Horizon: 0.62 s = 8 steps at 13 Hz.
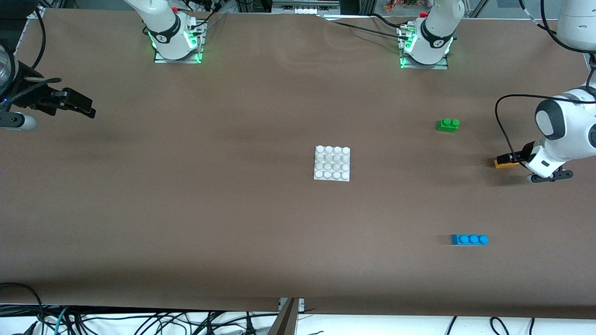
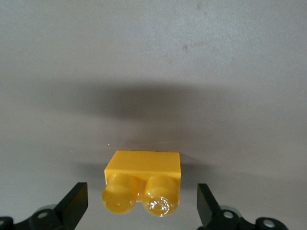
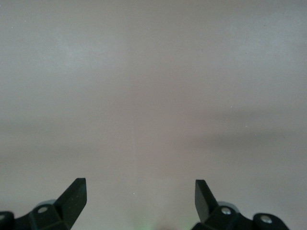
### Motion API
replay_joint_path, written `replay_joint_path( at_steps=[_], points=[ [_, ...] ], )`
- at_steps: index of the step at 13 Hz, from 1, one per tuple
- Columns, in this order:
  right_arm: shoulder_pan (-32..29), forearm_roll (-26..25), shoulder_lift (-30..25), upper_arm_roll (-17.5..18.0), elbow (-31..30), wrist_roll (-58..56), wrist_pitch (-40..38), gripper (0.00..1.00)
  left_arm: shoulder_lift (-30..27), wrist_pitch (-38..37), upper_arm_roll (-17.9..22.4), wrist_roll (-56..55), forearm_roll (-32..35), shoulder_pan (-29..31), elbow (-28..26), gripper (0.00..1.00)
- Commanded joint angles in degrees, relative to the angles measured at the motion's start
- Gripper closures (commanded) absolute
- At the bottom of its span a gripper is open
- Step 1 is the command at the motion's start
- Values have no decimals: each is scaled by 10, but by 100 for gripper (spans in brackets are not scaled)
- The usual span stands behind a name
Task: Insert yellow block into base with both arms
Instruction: 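Lower the left gripper and grasp the yellow block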
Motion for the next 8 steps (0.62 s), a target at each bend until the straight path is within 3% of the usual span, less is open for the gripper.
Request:
replay_joint_path(
  at_steps=[1, 3, 8],
  points=[
    [-4, -6, 9, -2, 16, -2, -15, 0, -8, 7, 2, 24, -6, 3, -8, 10],
    [-4, -6, 10, -3, 16, 0, -14, 0, -8, 7, 2, 47, -7, 3, -8, 23],
    [-6, -6, 13, -3, 15, 0, -15, 0, -10, 8, 2, 59, -13, 3, -2, 24]
  ],
)
